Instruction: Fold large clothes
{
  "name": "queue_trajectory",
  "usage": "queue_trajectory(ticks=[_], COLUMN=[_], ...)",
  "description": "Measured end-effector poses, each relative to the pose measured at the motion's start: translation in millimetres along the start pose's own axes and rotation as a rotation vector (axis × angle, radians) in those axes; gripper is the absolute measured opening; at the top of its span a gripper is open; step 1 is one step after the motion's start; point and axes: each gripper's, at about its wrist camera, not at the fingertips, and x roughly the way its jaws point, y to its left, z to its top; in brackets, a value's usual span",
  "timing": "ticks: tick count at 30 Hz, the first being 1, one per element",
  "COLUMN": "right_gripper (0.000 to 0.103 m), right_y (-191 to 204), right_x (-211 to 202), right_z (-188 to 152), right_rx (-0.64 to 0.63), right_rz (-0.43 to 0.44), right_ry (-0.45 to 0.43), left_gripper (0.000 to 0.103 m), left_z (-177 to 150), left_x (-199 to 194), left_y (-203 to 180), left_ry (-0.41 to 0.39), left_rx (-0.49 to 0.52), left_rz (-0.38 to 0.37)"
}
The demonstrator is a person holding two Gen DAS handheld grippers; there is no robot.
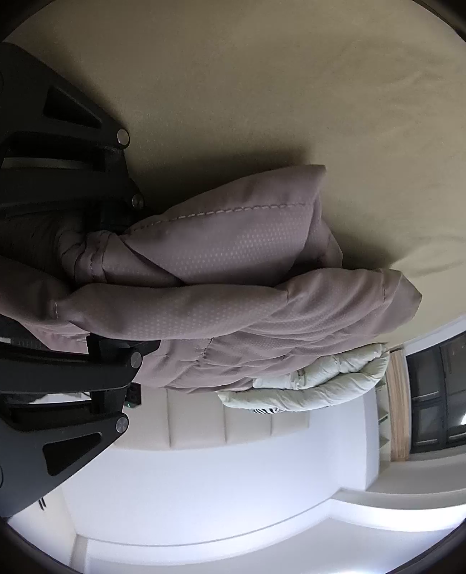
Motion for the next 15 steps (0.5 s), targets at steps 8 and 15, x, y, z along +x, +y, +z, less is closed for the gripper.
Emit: queue_trajectory(ticks=[8,15], right_gripper=[0.069,0.071], right_y=[-7,2], right_x=[-7,-81], right_z=[-4,-37], right_rx=[0.072,0.081], right_rz=[-0.031,-0.183], right_ry=[-0.051,-0.211], left_gripper=[0.045,0.05], left_z=[-13,-49], left_x=[3,-54], left_y=[-14,-70], left_ry=[-0.046,-0.216], left_rx=[-0.004,0.215], left_rz=[0.025,0.288])
